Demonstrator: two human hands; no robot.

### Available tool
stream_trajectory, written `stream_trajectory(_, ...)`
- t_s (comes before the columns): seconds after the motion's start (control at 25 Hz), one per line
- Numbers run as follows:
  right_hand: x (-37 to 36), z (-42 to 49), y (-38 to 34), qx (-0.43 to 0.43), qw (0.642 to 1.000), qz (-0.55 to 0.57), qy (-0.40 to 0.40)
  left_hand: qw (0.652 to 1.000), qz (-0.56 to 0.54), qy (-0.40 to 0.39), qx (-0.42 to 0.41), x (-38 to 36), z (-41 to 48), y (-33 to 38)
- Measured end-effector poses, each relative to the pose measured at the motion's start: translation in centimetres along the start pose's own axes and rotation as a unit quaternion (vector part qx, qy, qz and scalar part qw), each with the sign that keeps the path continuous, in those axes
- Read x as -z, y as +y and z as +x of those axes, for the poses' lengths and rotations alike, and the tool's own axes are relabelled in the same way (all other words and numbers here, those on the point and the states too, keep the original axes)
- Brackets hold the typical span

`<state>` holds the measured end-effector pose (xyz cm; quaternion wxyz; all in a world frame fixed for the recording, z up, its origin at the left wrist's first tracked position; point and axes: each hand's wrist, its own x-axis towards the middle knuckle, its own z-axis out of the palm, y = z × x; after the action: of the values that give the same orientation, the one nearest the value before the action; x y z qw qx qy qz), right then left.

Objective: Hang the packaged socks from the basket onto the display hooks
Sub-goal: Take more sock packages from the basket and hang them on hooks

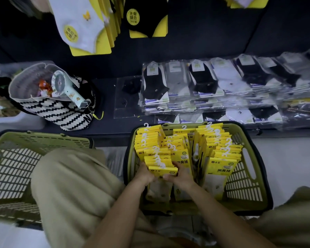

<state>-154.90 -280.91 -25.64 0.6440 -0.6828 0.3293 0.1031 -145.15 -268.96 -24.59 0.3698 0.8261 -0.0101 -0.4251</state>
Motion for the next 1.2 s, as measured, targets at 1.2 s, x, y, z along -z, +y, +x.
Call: stream_trajectory(1.2, 13.4, -6.3, -39.6, 0.457, 0.869, 0.089, 0.170, 0.818, -0.267, 0.158, -0.485, 17.2, -12.6, 33.1)
